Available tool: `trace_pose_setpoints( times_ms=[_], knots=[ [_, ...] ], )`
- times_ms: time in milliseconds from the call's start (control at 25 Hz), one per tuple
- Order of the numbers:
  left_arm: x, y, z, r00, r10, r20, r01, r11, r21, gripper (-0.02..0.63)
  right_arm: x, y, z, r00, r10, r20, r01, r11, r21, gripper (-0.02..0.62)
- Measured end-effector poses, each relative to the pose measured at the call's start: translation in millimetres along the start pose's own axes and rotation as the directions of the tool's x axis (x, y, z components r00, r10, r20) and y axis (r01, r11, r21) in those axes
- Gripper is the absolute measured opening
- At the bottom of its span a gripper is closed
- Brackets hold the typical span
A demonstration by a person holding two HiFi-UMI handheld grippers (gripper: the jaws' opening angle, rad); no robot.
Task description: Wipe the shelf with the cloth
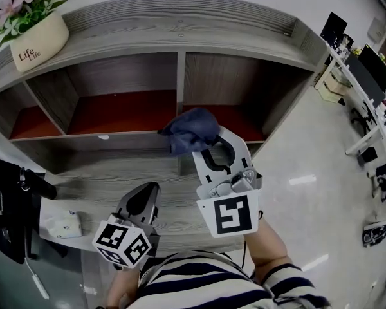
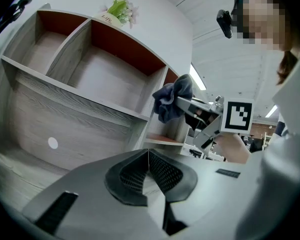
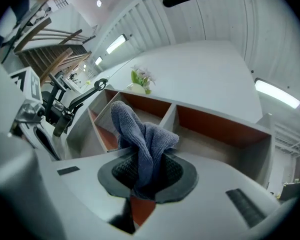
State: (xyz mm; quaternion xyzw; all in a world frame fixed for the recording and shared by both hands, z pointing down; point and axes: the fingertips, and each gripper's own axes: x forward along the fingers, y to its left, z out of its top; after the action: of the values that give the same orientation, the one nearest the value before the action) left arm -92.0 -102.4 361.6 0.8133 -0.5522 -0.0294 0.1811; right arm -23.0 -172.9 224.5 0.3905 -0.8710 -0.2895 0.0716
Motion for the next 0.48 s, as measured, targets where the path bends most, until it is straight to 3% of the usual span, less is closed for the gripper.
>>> trace_pose_setpoints(
  times_ms=[240, 480],
  knots=[
    [10, -8, 2, 0.999, -0.033, 0.0, 0.033, 0.999, 0.007, 0.017, -39, -78, 15, 0.977, -0.213, 0.019, 0.211, 0.975, 0.073, 0.077],
    [22, -21, 3, 0.996, -0.085, -0.011, 0.085, 0.996, 0.024, 0.017, -75, -148, 17, 0.924, -0.382, 0.013, 0.382, 0.924, -0.005, 0.077]
  ],
)
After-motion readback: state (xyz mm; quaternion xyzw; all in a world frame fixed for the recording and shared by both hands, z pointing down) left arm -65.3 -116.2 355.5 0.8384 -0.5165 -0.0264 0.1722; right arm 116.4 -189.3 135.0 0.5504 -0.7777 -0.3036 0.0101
